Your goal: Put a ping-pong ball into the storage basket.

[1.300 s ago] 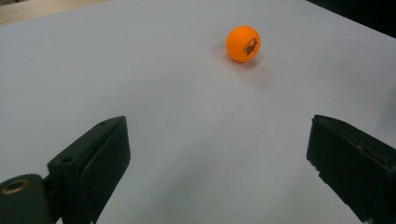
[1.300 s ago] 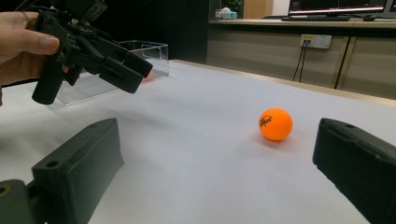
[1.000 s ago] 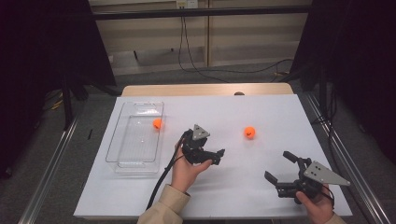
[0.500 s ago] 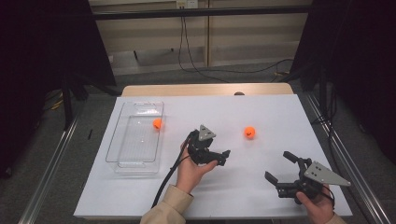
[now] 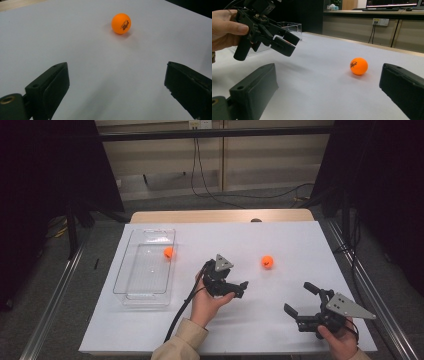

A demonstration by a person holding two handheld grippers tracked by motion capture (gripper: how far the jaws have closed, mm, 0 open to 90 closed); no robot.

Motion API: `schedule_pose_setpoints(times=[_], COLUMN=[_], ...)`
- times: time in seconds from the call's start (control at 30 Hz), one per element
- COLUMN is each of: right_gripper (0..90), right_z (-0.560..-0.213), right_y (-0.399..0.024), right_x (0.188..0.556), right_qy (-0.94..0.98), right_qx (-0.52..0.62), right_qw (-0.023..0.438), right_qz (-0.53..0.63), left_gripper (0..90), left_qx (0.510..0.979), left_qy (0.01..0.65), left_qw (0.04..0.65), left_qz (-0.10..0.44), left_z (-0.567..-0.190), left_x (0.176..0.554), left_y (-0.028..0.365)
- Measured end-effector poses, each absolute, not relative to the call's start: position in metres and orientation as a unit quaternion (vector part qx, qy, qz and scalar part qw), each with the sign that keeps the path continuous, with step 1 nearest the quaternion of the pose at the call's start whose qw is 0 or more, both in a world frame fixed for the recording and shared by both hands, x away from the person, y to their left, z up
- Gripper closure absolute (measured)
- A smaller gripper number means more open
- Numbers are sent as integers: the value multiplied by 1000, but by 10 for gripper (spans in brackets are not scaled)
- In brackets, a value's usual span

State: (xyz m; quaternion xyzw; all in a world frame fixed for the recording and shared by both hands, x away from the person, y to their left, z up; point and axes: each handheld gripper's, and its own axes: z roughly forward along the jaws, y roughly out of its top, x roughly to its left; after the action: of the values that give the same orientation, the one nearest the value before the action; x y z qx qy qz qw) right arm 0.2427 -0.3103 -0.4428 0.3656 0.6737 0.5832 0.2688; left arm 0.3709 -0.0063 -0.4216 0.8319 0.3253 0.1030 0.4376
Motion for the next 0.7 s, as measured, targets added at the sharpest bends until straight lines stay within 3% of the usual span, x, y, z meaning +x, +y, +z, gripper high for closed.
schedule_pose_setpoints(times=[0.7], right_gripper=[10], right_z=[-442], right_y=[-307], right_x=[242], right_qy=[686], right_qx=[349], right_qw=[279], right_qz=[575], left_gripper=[59], left_qx=[826], left_qy=[331], left_qw=[444], left_qz=[101], left_z=[-425], left_x=[374], left_y=[-15])
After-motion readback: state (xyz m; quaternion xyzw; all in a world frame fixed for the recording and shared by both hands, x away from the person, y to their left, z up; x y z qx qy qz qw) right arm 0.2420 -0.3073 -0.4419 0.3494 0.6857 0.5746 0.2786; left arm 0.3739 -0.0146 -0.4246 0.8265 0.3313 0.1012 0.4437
